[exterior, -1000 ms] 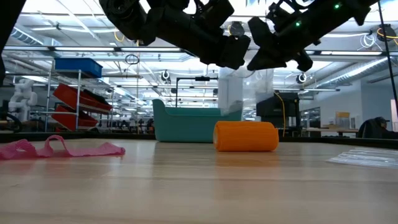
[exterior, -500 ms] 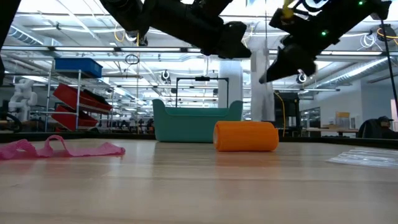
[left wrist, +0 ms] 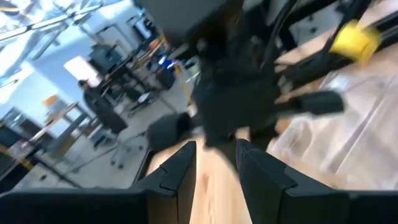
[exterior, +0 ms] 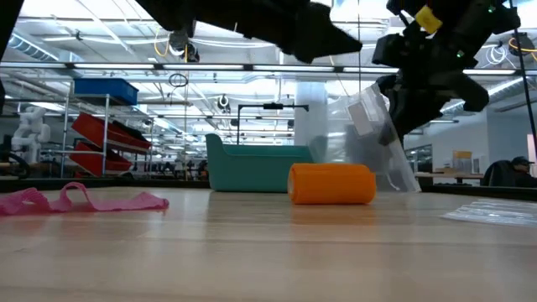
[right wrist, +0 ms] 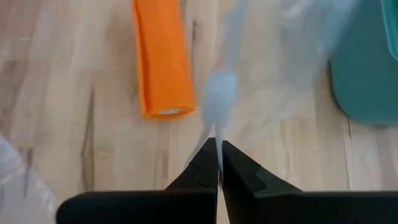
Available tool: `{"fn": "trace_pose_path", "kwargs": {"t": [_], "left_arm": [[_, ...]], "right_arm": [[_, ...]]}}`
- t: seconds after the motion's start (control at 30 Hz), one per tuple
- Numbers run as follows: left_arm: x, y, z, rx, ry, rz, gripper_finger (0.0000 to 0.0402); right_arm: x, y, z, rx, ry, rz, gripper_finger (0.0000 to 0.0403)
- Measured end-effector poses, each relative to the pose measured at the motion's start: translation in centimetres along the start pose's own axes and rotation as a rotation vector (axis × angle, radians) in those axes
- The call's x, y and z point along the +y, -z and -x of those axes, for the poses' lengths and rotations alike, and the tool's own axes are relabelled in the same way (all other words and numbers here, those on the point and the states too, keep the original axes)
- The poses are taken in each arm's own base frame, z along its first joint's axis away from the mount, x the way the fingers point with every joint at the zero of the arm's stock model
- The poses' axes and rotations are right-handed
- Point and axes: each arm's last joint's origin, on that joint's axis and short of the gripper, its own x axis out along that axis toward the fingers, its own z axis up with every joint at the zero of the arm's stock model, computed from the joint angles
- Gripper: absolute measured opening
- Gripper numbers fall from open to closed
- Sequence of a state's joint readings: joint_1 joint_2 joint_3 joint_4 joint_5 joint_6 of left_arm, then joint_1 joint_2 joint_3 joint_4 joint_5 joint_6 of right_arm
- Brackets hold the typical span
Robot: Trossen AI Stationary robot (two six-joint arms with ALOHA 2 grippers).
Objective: Roll bandage
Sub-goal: Put the orange bandage into the transparent zip bag
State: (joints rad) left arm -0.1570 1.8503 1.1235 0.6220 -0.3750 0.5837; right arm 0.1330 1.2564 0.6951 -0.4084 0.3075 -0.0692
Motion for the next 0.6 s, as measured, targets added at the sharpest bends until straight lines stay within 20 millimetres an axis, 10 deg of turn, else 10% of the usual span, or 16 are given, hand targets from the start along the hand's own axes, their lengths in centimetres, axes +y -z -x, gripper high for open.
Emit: {"fn": "trace_pose_path", "kwargs": {"t": [0.6], "left_arm": [[1.2, 1.4, -0.7, 0.076, 0.024, 0.093, 0.0121]], "right_arm": [[-2.6, -4.9, 3.1, -0.117, 0.054, 0.089, 0.0]]}}
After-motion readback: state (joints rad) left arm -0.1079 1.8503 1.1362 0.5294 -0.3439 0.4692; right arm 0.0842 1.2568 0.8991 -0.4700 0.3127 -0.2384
